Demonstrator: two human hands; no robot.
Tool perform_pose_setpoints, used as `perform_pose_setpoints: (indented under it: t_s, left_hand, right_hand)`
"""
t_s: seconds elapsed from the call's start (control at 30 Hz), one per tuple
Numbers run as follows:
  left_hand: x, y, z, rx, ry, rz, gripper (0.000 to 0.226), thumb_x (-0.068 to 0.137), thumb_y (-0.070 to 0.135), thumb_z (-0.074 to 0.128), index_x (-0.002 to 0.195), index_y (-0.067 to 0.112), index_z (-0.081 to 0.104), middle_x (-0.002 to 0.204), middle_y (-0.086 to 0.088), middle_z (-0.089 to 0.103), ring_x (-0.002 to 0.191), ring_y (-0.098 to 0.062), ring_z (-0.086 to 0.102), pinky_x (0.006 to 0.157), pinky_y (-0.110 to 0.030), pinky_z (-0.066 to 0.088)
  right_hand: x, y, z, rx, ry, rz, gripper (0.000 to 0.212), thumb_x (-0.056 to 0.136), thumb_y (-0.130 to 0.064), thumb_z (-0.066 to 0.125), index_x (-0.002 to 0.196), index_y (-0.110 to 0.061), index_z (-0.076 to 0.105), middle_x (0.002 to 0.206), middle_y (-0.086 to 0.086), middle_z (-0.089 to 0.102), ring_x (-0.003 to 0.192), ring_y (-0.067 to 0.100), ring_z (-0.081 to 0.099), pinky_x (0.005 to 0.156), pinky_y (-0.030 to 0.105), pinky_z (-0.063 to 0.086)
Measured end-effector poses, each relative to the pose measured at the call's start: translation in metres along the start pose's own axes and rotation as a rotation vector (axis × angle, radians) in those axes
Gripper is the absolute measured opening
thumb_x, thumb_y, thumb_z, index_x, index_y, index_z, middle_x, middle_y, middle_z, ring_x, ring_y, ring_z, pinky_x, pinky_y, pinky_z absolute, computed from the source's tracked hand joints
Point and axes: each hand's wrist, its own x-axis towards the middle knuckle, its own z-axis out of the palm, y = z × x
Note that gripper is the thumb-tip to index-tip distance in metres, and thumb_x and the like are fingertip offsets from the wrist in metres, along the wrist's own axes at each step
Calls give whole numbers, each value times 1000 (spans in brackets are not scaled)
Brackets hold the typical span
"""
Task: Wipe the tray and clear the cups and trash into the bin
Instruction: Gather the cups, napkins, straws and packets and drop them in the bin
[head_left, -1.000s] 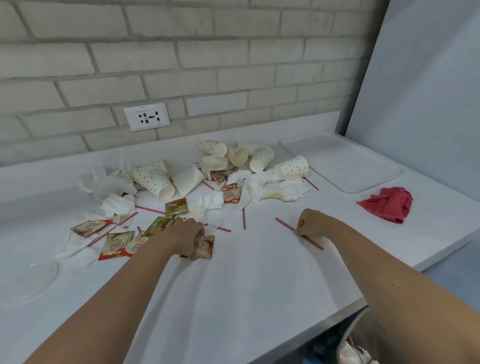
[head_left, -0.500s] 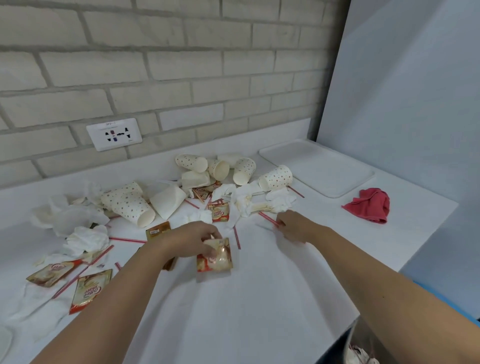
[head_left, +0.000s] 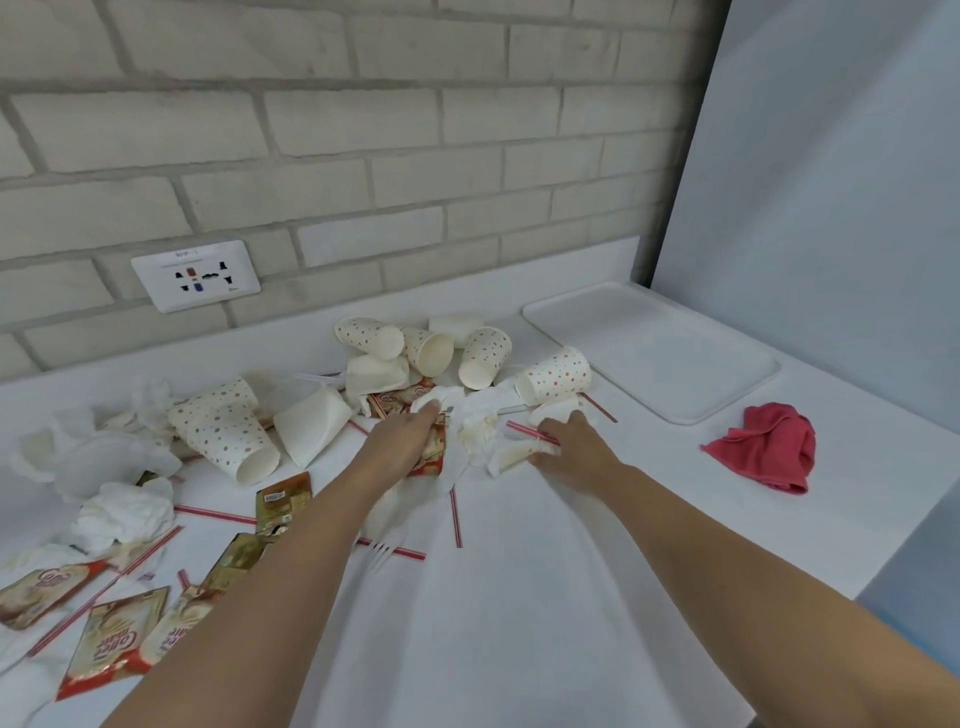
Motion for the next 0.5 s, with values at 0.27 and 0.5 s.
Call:
perform_pose_setpoints:
  t_s: [0.27,0.5]
  left_hand:
    - [47,18,56,621,150,24,60,84,52,56,121,5,52,131,-14,43,125,-32,38,98,-40,40]
    - [55,24,87,723,173,55,28,86,22,53,109,7,55,112,-10,61,107,-26,56,82,-33,45]
  right_hand:
    - [-11,19,-26,275,5,-57,34,83,-10,59,60,-17,34,61,-5,34,56,11,30,51,21,22]
    - [-1,42,-44,101,98,11,39,87,-20,54,126,-19,50,101,11,66,87,27,59,70,28,43]
